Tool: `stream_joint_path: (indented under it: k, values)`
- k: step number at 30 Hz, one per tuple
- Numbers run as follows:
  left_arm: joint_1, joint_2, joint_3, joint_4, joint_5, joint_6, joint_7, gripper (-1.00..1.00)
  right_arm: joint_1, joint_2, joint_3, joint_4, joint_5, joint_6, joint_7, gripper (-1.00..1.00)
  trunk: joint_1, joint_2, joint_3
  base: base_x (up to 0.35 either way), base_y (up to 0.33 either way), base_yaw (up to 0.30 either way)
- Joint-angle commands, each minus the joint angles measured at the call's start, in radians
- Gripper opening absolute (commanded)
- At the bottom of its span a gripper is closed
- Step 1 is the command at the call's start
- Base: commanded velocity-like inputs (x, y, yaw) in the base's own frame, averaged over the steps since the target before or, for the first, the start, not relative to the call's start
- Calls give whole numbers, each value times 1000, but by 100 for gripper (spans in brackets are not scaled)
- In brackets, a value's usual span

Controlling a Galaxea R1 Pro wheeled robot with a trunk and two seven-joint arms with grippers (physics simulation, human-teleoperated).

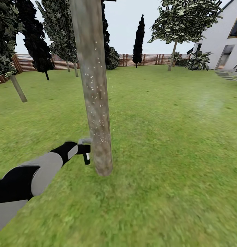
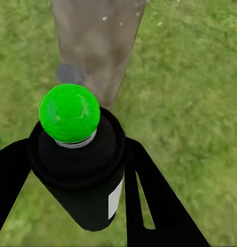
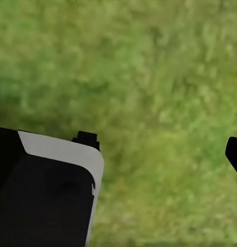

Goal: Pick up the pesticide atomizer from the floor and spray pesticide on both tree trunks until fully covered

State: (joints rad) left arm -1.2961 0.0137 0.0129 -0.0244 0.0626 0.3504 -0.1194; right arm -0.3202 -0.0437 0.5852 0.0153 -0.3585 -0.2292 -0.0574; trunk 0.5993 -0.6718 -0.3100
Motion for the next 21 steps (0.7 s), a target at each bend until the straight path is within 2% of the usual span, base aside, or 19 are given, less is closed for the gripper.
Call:
stream_joint_path:
  k: [1, 4, 5, 10, 17, 21]
  values:
    - [20, 5, 4, -2, 8, -18, -2, -100, -1, 1, 8, 2, -8, -4, -1, 100, 0, -1, -1, 0, 0, 0]
    - [56, 17, 4, -2, 8, -54, -2, -100, -1, 0, 8, 2, -8, -4, -1, 100, 0, -1, -1, 0, 0, 0]
    - [78, 19, 4, -2, 8, -85, -2, -100, -1, 0, 8, 2, -8, -4, -1, 100, 0, -1, -1, 0, 0, 0]
    - [164, 21, 3, -2, 8, -176, -2, -100, -1, 0, 8, 2, -8, -5, -1, 100, 0, -1, -1, 0, 0, 0]
    - [201, 14, 2, -1, 10, -199, -3, -100, -1, 1, 8, 2, -8, -5, 0, 100, 0, -1, -1, 0, 6, 0]
    - [230, 12, 2, 0, 11, -238, -4, -100, -1, 1, 8, 2, -8, -5, 1, 100, 0, -1, -1, 0, 228, 0]
